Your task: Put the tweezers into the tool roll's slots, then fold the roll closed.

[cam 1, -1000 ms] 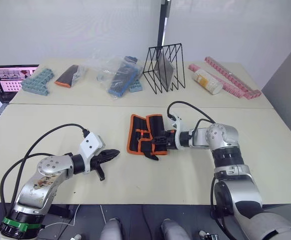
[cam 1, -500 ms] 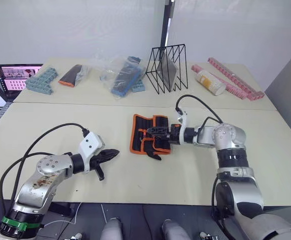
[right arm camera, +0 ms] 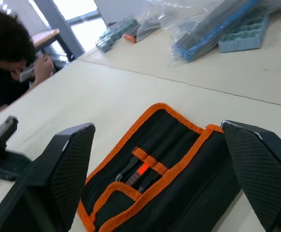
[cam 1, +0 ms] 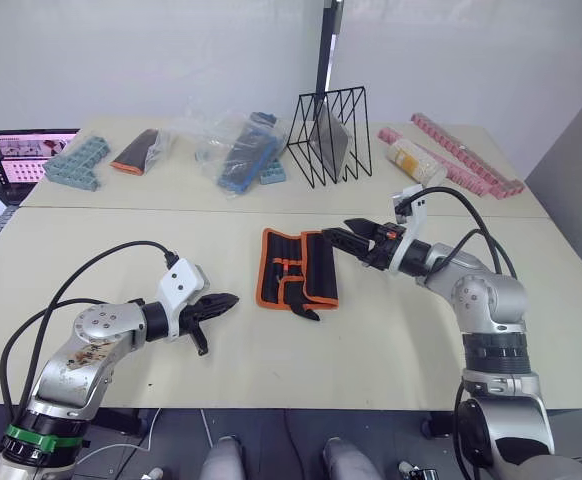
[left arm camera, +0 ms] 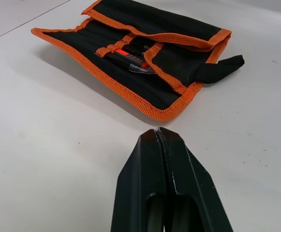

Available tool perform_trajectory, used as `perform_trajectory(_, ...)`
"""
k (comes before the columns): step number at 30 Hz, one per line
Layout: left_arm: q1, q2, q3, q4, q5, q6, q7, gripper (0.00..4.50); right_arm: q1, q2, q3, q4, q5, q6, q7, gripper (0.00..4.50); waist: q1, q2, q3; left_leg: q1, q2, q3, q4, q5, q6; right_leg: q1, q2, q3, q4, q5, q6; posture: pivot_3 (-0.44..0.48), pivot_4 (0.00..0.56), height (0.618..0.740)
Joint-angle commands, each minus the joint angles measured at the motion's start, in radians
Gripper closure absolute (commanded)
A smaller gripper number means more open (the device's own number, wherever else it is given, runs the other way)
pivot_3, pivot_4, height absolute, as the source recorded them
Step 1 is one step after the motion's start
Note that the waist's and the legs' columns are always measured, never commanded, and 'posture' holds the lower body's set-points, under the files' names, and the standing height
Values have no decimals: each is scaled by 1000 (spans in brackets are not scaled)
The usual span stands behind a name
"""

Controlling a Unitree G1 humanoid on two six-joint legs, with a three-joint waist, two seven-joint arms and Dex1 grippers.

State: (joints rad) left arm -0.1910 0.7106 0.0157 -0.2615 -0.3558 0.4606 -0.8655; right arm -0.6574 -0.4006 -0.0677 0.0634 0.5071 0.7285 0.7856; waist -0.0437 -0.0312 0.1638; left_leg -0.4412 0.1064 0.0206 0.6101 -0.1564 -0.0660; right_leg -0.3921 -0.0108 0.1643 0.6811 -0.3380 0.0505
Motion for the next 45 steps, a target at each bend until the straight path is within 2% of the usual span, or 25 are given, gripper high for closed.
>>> perform_trajectory(1, -4, -15, 22, -18, -27, 2, 4, 4500, 45, -49, 145, -28, -113, -170, 116, 1220, 1, 0, 0, 0, 0, 0, 0, 0, 0, 0, 0, 0, 0, 0, 0, 0, 150, 726)
perform_trajectory(4, -7, -37, 33, -25, -51, 25, 14, 4500, 75, -56, 209, 4, -168, -249, 151, 2283, 2, 0, 0, 0, 0, 0, 1, 0, 0, 1, 0, 0, 0, 0, 0, 0, 150, 726)
perform_trajectory(10, -16, -90, 71, -47, -139, 128, 69, 4500, 103, -56, 257, 65, -230, -299, 160, 4316, 3, 0, 0, 0, 0, -1, 2, 0, 0, 1, 0, 0, 0, 0, 0, 0, 150, 726)
perform_trajectory(11, -18, -99, 73, -50, -156, 164, 85, 4500, 106, -59, 264, 79, -246, -304, 158, 4489, 4, 0, 0, 0, 0, -1, 2, 0, 0, 2, 0, -1, 0, 0, 0, 0, 150, 726)
perform_trajectory(17, -34, -203, 132, -38, -295, 346, 199, 4500, 122, -66, 286, 140, -320, -323, 132, 4489, 5, 0, 0, 0, 0, -3, 3, 0, 0, 3, 0, -2, 0, 0, 0, 0, 150, 726)
perform_trajectory(24, -75, -309, 185, -1, -394, 456, 311, 4500, 128, -64, 283, 139, -328, -313, 124, 4489, 8, 0, 0, 0, 0, -9, 6, 0, -1, 7, 0, -8, 0, 0, 0, 0, 150, 726)
perform_trajectory(27, -98, -347, 229, 33, -427, 481, 365, 3704, 130, -66, 285, 137, -332, -309, 121, 4500, 8, 0, 0, 0, -1, -12, 6, 1, -1, 8, 0, -10, 0, 0, 0, 0, 150, 726)
perform_trajectory(31, -108, -356, 224, 53, -420, 486, 390, 2304, 132, -63, 287, 134, -333, -305, 116, 4500, 8, 0, 0, 0, -1, -14, 6, 1, -1, 9, 0, -11, 0, 0, 0, 0, 150, 726)
perform_trajectory(38, -116, -366, 157, 87, -370, 495, 429, 29, 129, -58, 291, 131, -336, -297, 107, 4500, 8, 0, 0, 0, -2, -15, 6, 1, -2, 10, 0, -13, 0, 0, 0, 0, 150, 726)
perform_trajectory(45, -133, -390, 130, 80, -394, 524, 425, 29, 129, -57, 292, 130, -337, -291, 104, 4500, 9, 0, 0, 1, -3, -18, 6, 2, -3, 12, 0, -14, 0, 0, 0, 0, 150, 726)
